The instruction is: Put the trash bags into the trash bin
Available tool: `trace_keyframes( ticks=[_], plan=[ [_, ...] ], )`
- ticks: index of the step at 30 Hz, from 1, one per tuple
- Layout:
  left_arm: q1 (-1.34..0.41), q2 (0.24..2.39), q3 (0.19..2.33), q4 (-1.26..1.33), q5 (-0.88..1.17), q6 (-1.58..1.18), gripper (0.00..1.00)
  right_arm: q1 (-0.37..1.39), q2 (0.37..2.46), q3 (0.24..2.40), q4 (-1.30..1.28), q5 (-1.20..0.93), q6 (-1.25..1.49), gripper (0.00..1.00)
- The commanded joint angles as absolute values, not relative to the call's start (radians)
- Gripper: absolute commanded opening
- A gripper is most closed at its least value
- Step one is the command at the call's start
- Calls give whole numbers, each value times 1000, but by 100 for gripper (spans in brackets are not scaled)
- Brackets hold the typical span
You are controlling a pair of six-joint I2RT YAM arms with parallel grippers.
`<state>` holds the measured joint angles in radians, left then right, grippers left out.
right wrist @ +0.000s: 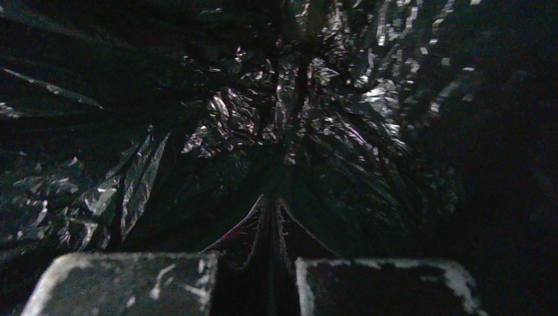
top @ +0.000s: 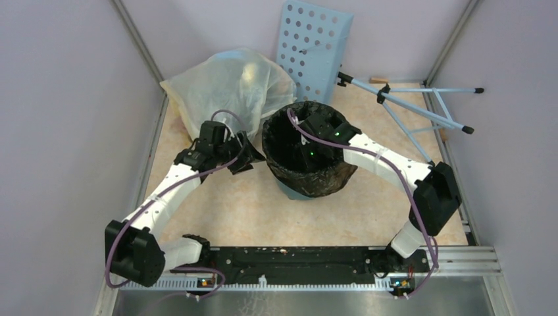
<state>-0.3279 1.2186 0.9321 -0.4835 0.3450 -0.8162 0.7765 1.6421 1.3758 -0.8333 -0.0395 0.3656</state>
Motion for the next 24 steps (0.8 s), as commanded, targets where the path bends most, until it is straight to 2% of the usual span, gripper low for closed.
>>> trace_keyframes(
  ticks=[1, 8, 14, 19, 24],
  plan=[
    [-325, 1128, 945, -508, 315, -818, 64, 772, 1605, 1449, -862, 47, 333, 0],
    [-326, 1042, 898, -556, 337, -825, 64, 726, 1635, 1453, -802, 69, 248, 0],
    [-327, 971, 841, -550, 356, -825, 65, 633, 1751, 1552, -890, 155, 321, 0],
    [-327, 949, 820, -577, 364, -828, 66, 638, 1666, 1510, -799, 25, 310, 4],
    [-330, 883, 730, -536, 381, -892, 66, 639, 1579, 1517, -841, -27, 314, 9]
  ],
)
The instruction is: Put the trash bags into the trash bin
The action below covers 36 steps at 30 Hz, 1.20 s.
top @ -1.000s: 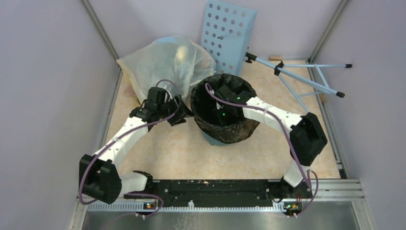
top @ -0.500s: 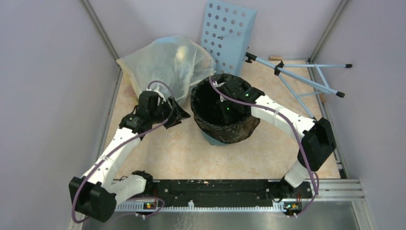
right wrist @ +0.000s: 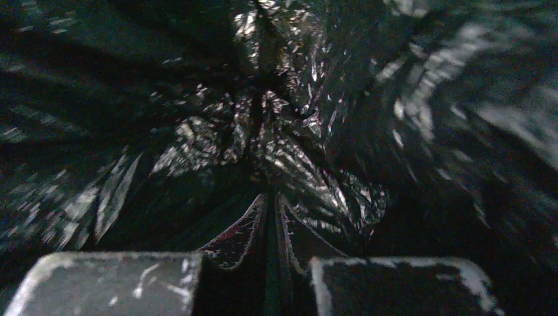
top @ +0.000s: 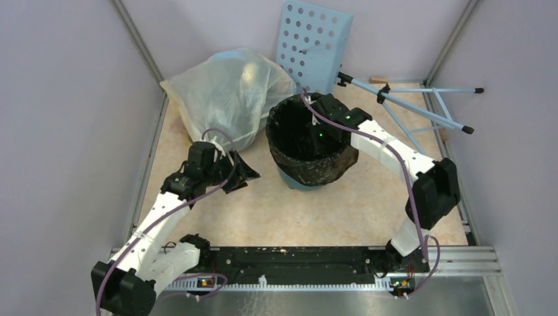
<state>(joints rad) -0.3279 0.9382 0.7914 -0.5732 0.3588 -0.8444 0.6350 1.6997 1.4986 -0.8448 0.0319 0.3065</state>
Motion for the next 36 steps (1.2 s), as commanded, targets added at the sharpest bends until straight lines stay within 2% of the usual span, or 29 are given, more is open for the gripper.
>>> trace_keyframes(
  ticks=[1, 7, 11, 18, 19, 21, 22, 24, 31, 36],
  plan=[
    [-330, 870, 715, -526, 383, -897, 66, 640, 1560, 1520, -851, -33, 316, 10],
    [-357, 845, 650, -490, 368, -936, 67, 639, 1498, 1648, -987, -32, 317, 14],
    [-407, 882, 635, -422, 360, -960, 68, 638, 1440, 1731, -1043, 43, 339, 20],
    [-505, 964, 643, -333, 300, -983, 74, 638, 1247, 1724, -1015, 126, 367, 29],
    [-512, 970, 641, -320, 298, -982, 75, 638, 1213, 1708, -1007, 142, 372, 35],
    [-526, 974, 630, -290, 288, -981, 79, 638, 1138, 1646, -975, 166, 380, 62],
    [-532, 976, 623, -273, 284, -986, 86, 638, 1097, 1596, -948, 166, 382, 72],
    [-539, 980, 612, -257, 269, -1001, 98, 638, 1021, 1504, -905, 189, 403, 80],
    [-579, 1018, 554, -95, 260, -1003, 99, 638, 682, 1148, -790, 216, 487, 84],
    [-615, 1062, 503, 52, 243, -1030, 98, 639, 505, 992, -802, 235, 681, 84]
  ],
)
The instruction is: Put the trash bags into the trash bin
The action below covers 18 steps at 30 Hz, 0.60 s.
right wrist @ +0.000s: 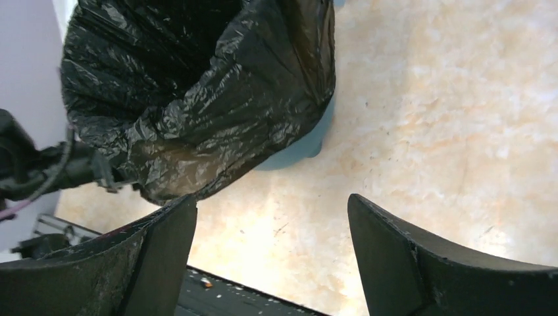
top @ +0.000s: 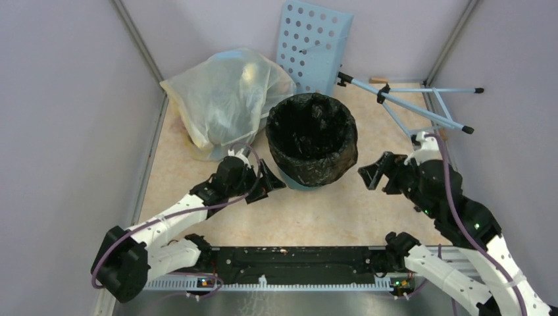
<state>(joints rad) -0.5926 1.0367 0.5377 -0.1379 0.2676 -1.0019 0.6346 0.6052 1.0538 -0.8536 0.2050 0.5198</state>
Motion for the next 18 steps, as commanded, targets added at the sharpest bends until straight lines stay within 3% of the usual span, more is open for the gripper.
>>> trace_keyframes(
  ticks=[1, 8, 18],
  plan=[
    [-620, 1076, 494, 85, 242, -1037, 98, 638, 480, 969, -812, 231, 704, 85],
    [-631, 1217, 505, 268, 231, -1077, 98, 637, 344, 760, -766, 80, 719, 88],
    [-614, 1541, 796, 301, 200, -969, 98, 638, 388, 628, -699, 41, 670, 97]
  ],
)
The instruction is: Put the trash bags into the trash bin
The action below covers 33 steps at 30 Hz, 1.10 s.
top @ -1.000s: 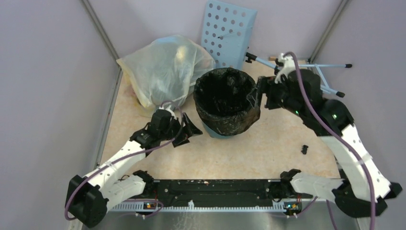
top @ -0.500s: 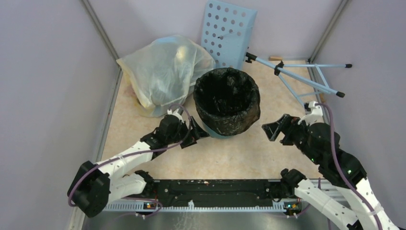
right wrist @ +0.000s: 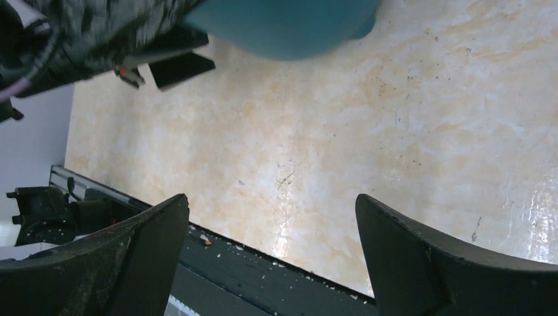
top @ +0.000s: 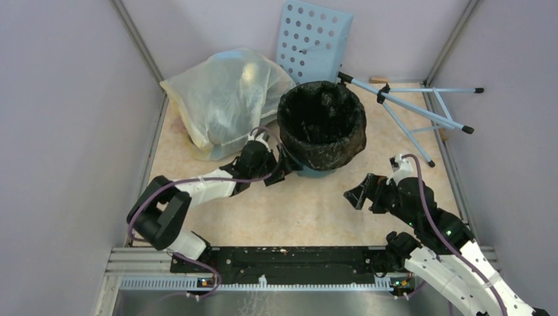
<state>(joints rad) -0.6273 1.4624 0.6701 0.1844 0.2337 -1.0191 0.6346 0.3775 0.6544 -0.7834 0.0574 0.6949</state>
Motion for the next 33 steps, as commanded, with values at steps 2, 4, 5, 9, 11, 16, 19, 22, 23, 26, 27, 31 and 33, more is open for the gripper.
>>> trace_keyframes(
  ticks=[2, 4, 5, 9, 11, 16, 19, 22, 23, 26, 27, 31, 33],
  plan=[
    [-598, 1608, 851, 320, 209, -960, 98, 638, 383, 598, -677, 53, 673, 97],
    [-576, 1654, 909, 323, 229, -952, 98, 638, 377, 561, -638, 58, 690, 97],
    [-565, 1667, 933, 316, 241, -945, 98, 638, 375, 543, -614, 61, 710, 97],
    [-550, 1604, 954, 214, 221, -890, 99, 638, 366, 477, -489, 96, 766, 94],
    [-551, 1533, 910, 161, 200, -857, 99, 637, 379, 459, -472, 148, 781, 94],
    [-549, 1303, 729, 75, 136, -831, 99, 638, 439, 429, -424, 230, 709, 95],
    [-549, 1157, 626, 29, 71, -836, 99, 637, 483, 426, -432, 287, 682, 96],
    [-548, 1027, 564, -48, -42, -816, 99, 620, 521, 423, -450, 359, 680, 98],
    [-549, 988, 551, -68, -79, -799, 99, 606, 532, 421, -444, 365, 673, 98],
    [-549, 873, 525, -115, -180, -698, 99, 542, 564, 421, -416, 367, 659, 98],
    [-549, 845, 521, -127, -203, -654, 99, 520, 579, 420, -404, 370, 643, 98],
    [-549, 770, 496, -135, -273, -488, 99, 467, 640, 432, -339, 477, 539, 98],
    [-549, 761, 493, -121, -302, -432, 99, 423, 662, 449, -293, 470, 479, 98]
  ],
)
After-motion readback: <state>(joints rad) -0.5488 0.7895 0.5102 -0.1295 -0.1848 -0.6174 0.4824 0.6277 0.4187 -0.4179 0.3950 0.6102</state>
